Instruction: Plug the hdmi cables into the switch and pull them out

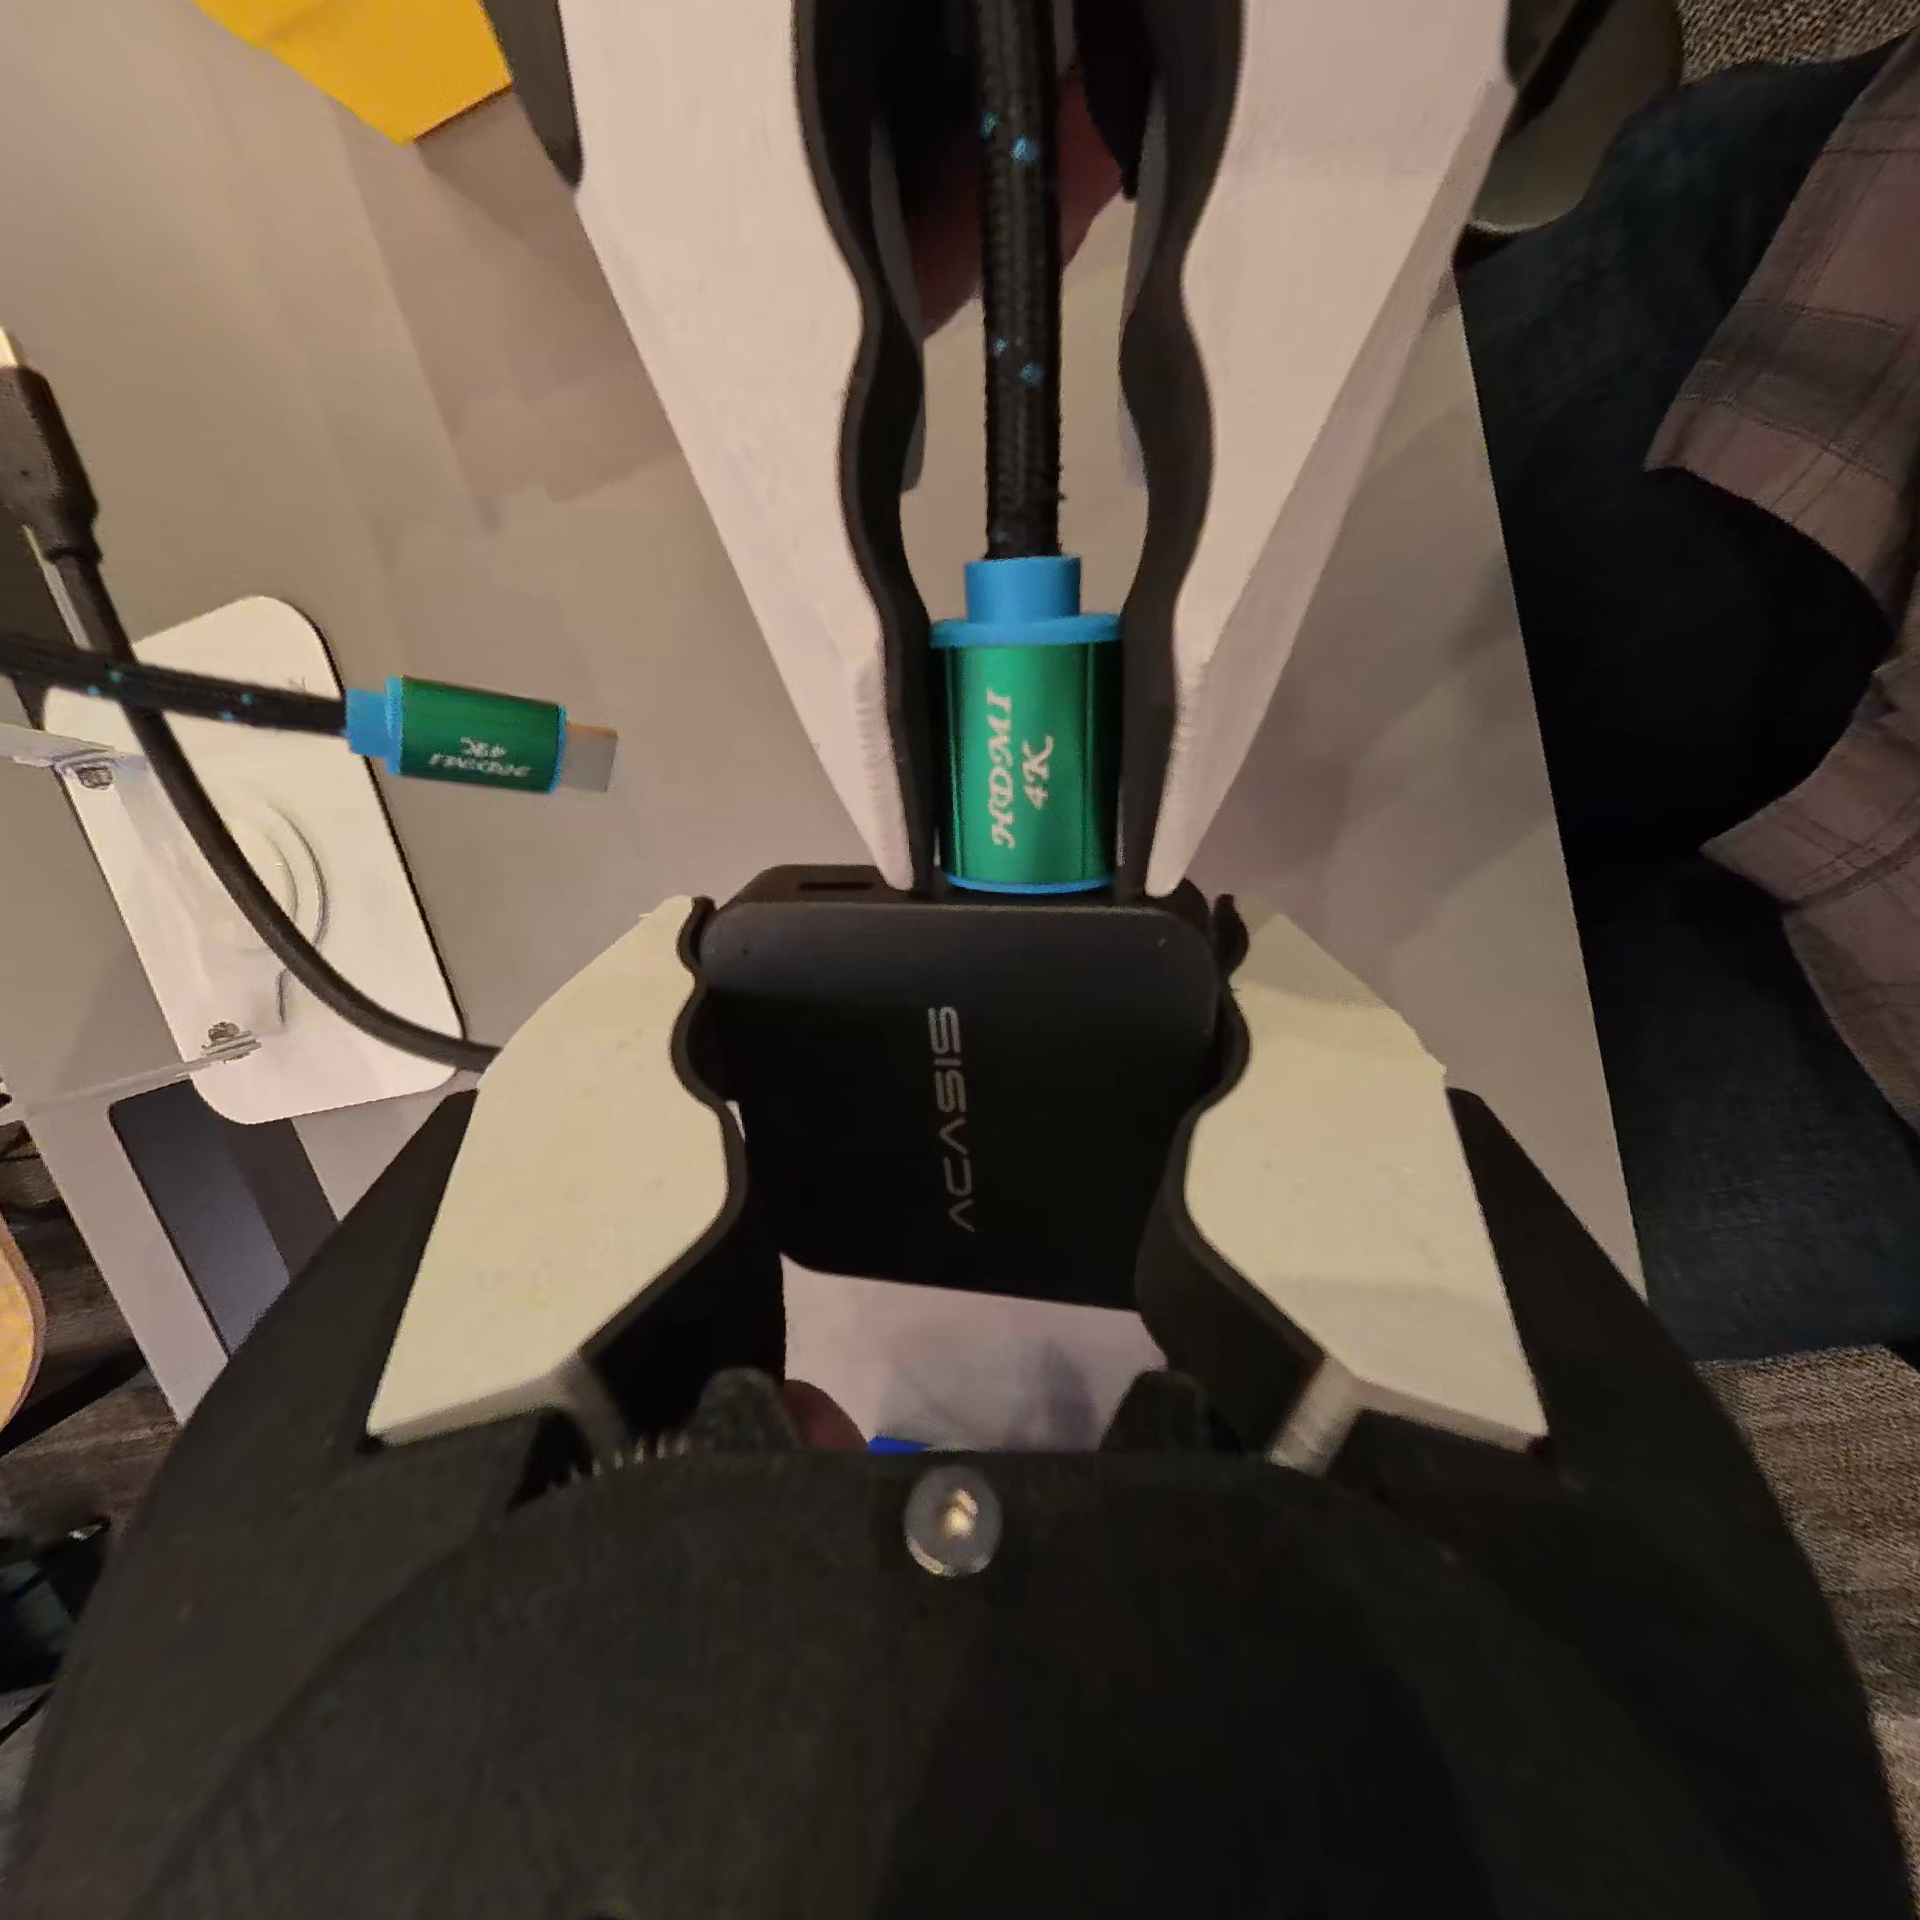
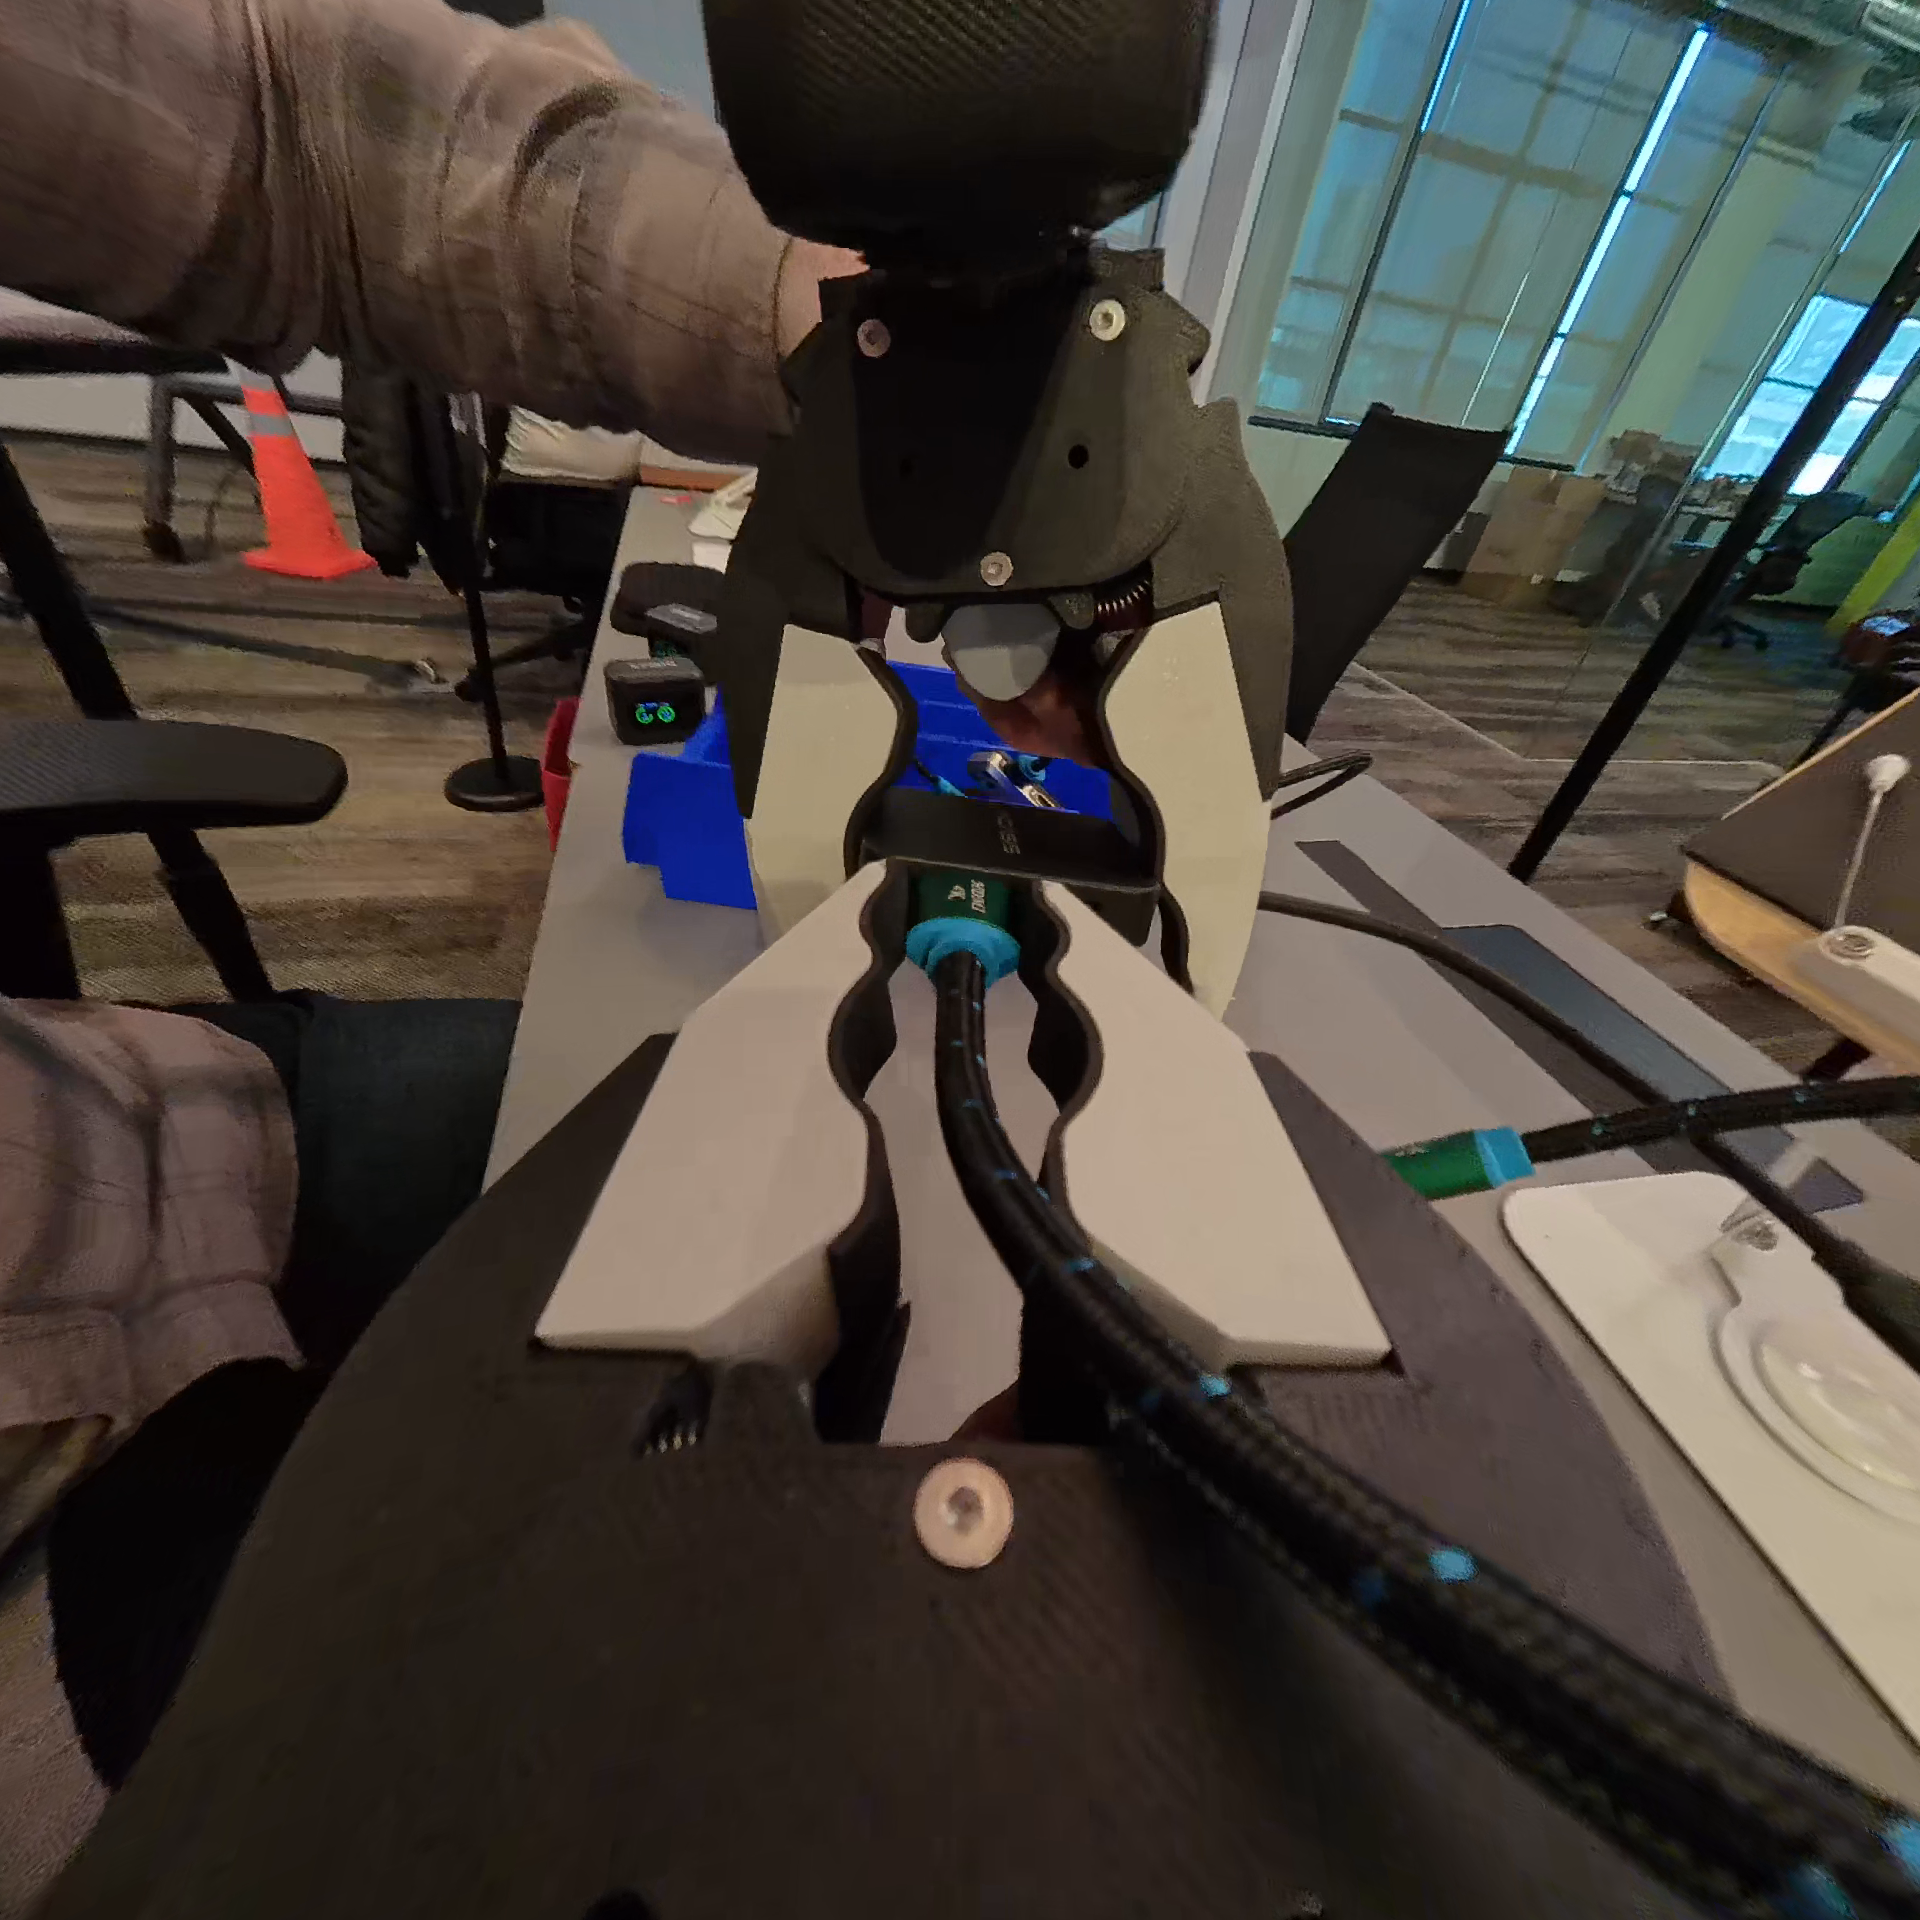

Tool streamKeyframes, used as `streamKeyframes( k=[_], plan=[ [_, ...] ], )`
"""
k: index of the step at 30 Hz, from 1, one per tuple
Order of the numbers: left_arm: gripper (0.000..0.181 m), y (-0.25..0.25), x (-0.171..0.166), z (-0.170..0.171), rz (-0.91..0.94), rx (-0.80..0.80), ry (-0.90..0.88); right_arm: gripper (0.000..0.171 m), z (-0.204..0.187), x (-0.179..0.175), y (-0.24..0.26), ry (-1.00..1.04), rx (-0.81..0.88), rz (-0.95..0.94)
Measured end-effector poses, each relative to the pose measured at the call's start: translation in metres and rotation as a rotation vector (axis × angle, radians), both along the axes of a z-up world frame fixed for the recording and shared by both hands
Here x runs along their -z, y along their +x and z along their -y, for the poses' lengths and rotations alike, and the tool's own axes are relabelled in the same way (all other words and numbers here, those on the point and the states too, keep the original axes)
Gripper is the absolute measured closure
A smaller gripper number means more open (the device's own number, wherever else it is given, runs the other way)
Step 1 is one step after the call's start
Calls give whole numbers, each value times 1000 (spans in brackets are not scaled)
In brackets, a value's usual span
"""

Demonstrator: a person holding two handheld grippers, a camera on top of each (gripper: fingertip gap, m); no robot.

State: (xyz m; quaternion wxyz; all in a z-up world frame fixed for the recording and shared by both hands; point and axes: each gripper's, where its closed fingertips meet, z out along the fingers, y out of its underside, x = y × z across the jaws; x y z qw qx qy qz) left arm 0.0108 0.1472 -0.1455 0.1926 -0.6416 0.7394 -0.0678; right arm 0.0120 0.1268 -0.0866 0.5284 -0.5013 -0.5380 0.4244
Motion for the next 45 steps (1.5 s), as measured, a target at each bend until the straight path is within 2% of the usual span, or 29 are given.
streamKeyframes(
  k=[6,17,28,33,36,38,41,45],
  plan=[
    [94,-1,-1,1,34,-10,-13,153,1,-3,-3,69,46,21],
    [93,1,-8,-2,44,-12,80,155,2,-11,1,-208,-97,-128],
    [94,0,-8,-2,72,-74,3,154,-4,-14,-1,41,66,-16],
    [94,2,-12,-2,87,-54,33,153,-1,-18,0,-130,-33,-118],
    [94,-24,1,-15,-73,-13,167,153,-3,-38,20,-256,-113,-273],
    [94,-30,6,-8,-8,-84,62,153,-14,-35,33,-199,-53,-216],
    [94,-33,2,-12,-29,-79,136,153,-20,-33,35,-213,-39,-219],
    [94,-31,-7,-14,24,-118,146,152,-14,-16,23,-187,-40,-116]
  ],
)
